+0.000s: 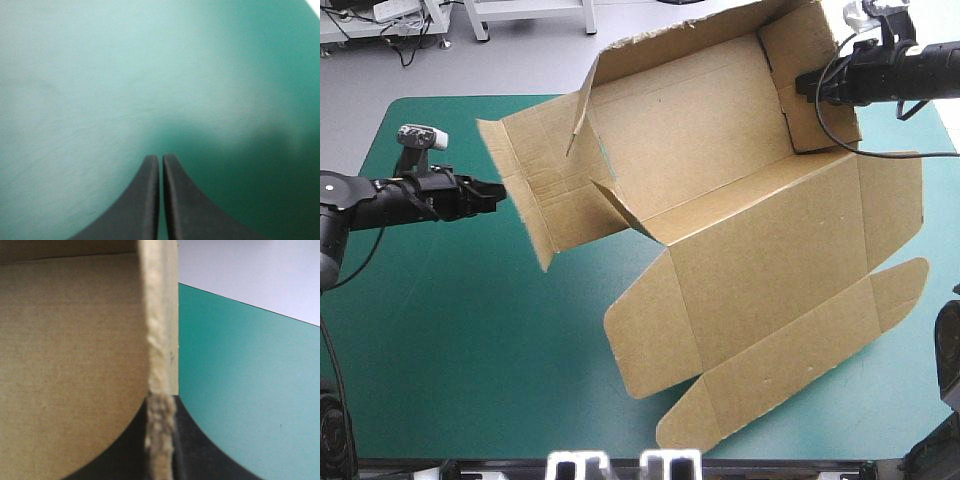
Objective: Fold the box
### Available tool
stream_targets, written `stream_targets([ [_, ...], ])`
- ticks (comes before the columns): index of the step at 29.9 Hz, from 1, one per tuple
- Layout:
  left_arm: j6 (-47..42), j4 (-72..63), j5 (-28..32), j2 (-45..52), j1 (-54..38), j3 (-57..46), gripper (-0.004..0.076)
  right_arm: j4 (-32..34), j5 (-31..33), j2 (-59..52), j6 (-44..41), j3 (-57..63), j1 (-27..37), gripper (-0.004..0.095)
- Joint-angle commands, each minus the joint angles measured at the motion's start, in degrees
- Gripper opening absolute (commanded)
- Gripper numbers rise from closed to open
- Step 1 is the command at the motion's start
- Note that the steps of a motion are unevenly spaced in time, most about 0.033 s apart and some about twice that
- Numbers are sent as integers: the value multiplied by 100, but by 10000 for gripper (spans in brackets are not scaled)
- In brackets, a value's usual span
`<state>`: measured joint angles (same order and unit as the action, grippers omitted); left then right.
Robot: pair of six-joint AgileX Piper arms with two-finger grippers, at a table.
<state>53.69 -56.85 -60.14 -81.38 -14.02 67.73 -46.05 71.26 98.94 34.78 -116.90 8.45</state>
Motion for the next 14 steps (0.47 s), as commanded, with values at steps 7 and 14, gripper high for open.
stream_targets([
  [7, 1130, -2739, -1442, -409, 516, 148, 13, -568, 63, -269, 83, -116, 42, -24],
  [14, 1143, -3033, -1442, -398, 1526, 159, 37, -204, 63, -155, 148, -116, -49, -24],
])
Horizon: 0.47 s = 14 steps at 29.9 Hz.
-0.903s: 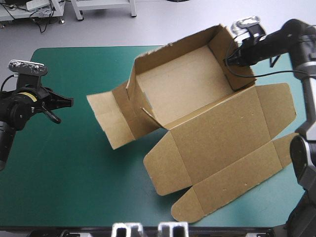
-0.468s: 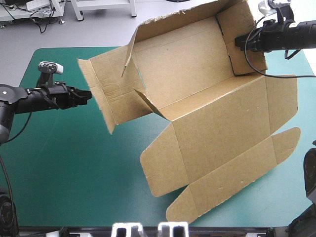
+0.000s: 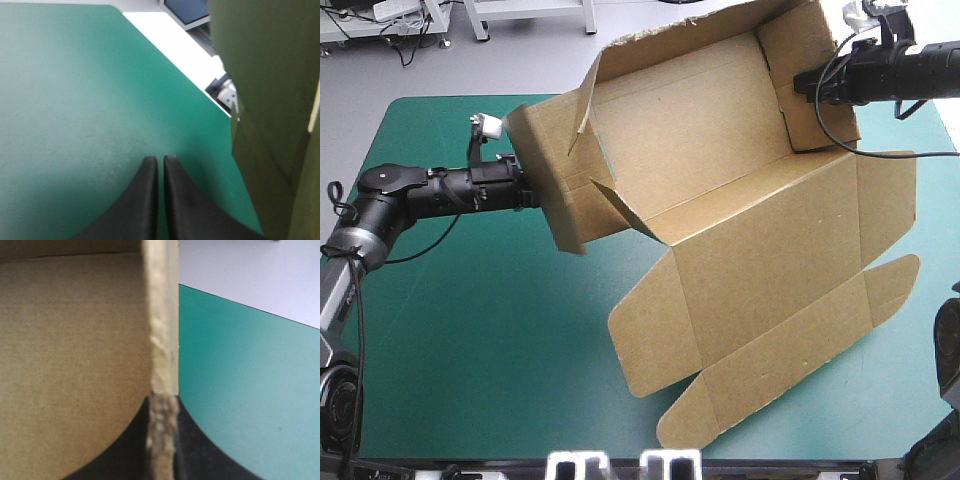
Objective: Fold the box
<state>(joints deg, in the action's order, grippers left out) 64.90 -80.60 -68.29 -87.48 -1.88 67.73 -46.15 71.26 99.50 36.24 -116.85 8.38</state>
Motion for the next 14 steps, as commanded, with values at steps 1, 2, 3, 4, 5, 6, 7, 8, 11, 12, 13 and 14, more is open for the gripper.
stream_targets([
  [1, 36, -768, -627, 211, 406, 159, 43, 15, 63, -185, -40, -121, -111, -24],
  [2, 36, -863, -627, 221, 481, 159, 50, 180, 63, -158, -86, -121, -169, -24],
  [3, 36, -992, -627, 221, 532, 159, 61, 375, 63, -148, -143, -121, -251, -24],
  [4, 36, -1066, -627, 232, 533, 159, 74, 564, 42, -114, -188, -121, -356, -24],
  [5, 36, -1144, -627, 232, 533, 159, 91, 691, 14, -86, -188, -121, -469, -24],
  [6, -18, -1236, -627, 232, 533, 159, 108, 806, -50, -35, -188, -121, -581, -24],
  [7, -64, -1265, -627, 232, 533, 159, 127, 930, -152, -11, -224, -121, -691, -24],
  [8, -127, -1265, -627, 232, 523, 159, 144, 1062, -249, 24, -269, -121, -790, -24],
  [11, -192, -1138, -627, 270, 522, 159, 209, 1563, -677, 104, -515, -121, -1072, -24],
  [12, -192, -1072, -627, 284, 522, 159, 232, 1713, -794, 123, -611, -121, -1156, -24],
  [13, -192, -1070, -627, 312, 522, 159, 244, 1772, -871, 151, -636, -121, -1213, -24],
  [14, -192, -1070, -627, 324, 522, 159, 256, 1772, -887, 165, -646, -121, -1214, -24],
])
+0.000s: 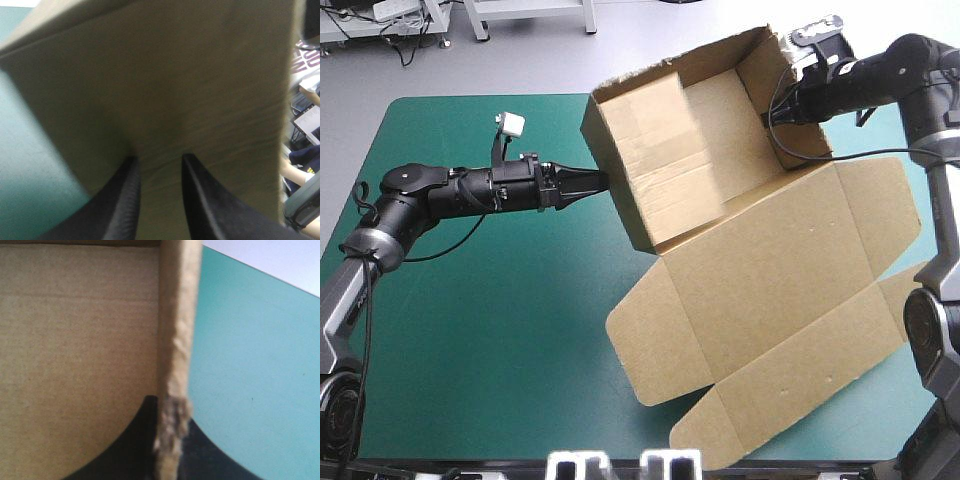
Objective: Fold the box
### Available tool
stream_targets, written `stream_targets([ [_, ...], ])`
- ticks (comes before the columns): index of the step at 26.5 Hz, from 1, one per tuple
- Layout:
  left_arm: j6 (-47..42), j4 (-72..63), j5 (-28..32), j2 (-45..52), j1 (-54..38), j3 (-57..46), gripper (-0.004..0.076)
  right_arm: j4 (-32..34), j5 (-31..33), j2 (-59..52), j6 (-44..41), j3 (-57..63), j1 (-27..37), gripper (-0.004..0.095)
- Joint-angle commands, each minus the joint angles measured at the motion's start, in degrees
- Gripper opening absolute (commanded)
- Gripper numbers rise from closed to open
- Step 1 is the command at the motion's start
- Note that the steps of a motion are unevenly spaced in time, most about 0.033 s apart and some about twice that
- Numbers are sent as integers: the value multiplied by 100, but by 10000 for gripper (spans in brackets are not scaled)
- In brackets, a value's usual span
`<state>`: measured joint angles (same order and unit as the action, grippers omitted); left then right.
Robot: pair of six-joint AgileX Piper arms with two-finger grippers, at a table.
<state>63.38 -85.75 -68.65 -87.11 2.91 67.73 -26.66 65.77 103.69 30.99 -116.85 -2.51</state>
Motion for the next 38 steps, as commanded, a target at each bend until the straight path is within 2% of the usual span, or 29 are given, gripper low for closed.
stream_targets([
  [1, -40, -570, -591, 296, 42, 159, 264, -197, -338, -238, -121, -121, -130, -24],
  [7, -40, -620, -591, 296, 35, 159, 325, -232, -393, -233, -195, -121, -248, -24],
  [12, -40, -619, -453, 296, 35, 159, 415, 450, -607, -233, -630, -121, -495, -24],
  [17, -191, -370, 573, 296, 35, 159, 424, 937, -910, -233, -1052, -121, -752, -24],
  [21, -322, -155, 1058, 296, 35, 159, 424, 1130, -1070, -182, -1201, -121, -906, -23],
  [23, -710, 301, 1631, 296, 35, 159, 424, 1268, -1098, -79, -1373, -121, -1022, -23],
  [24, -992, 673, 2161, 296, 35, 159, 424, 1351, -1112, 46, -1500, -121, -1136, -23],
  [27, -1456, 1148, 2858, 296, 35, 159, 424, 1548, -1272, 293, -1797, -121, -1411, -23],
  [28, -1716, 1494, 3022, 296, 35, 159, 424, 1591, -1496, 407, -1971, -121, -1560, -23],
  [31, -2516, 2476, 3245, 296, 35, 159, 423, 1644, -1799, 534, -2180, -121, -1784, -23],
  [34, -3754, 3647, 3433, 283, 35, 159, 423, 1696, -1880, 607, -2358, -121, -1941, -23],
  [38, -4873, 4541, 3550, 257, 35, 159, 421, 1678, -2178, 690, -2506, -121, -2112, -23],
])
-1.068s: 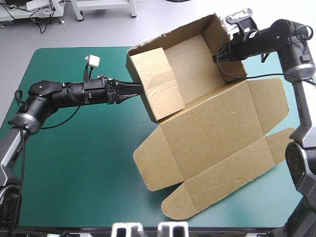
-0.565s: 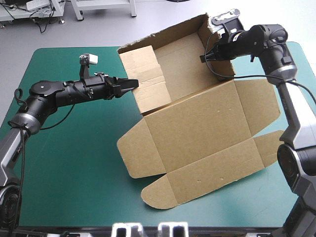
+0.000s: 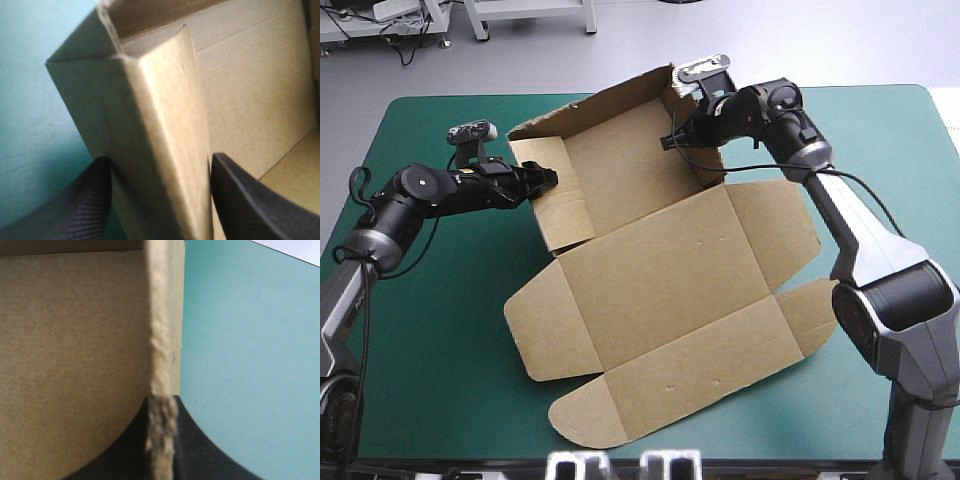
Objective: Fold the box
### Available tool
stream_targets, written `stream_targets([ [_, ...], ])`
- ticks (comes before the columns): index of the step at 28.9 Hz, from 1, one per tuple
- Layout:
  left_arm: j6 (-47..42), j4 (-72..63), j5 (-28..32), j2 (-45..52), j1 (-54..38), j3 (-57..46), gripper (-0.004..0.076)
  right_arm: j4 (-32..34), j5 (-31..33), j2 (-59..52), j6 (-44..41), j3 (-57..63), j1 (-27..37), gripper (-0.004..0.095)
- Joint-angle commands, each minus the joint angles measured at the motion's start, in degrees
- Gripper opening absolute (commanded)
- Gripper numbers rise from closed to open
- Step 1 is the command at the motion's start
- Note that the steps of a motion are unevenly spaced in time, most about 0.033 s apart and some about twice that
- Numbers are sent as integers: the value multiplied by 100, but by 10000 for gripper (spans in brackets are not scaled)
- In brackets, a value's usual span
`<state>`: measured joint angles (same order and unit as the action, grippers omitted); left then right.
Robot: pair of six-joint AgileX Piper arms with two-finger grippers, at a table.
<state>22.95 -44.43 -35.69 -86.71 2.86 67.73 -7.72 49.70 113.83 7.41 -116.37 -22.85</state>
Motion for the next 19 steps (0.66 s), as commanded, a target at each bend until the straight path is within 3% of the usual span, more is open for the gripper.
stream_targets([
  [1, -1035, 552, 254, 204, 40, 159, 421, -329, -673, -270, -148, -169, -120, -23],
  [5, -1455, 742, 110, -1, 40, 159, 365, -323, -600, -219, -81, -169, -123, -23],
  [10, -1674, 767, -7, -219, 119, 159, 280, 215, -146, -156, -80, -169, -123, -24],
  [15, -1674, 792, 349, -253, 373, 209, 235, 820, 511, -74, -80, -169, -112, -23],
  [19, -1674, 1052, 151, -431, 605, 672, 36, 701, 1151, 1, -80, -169, 45, -24],
])
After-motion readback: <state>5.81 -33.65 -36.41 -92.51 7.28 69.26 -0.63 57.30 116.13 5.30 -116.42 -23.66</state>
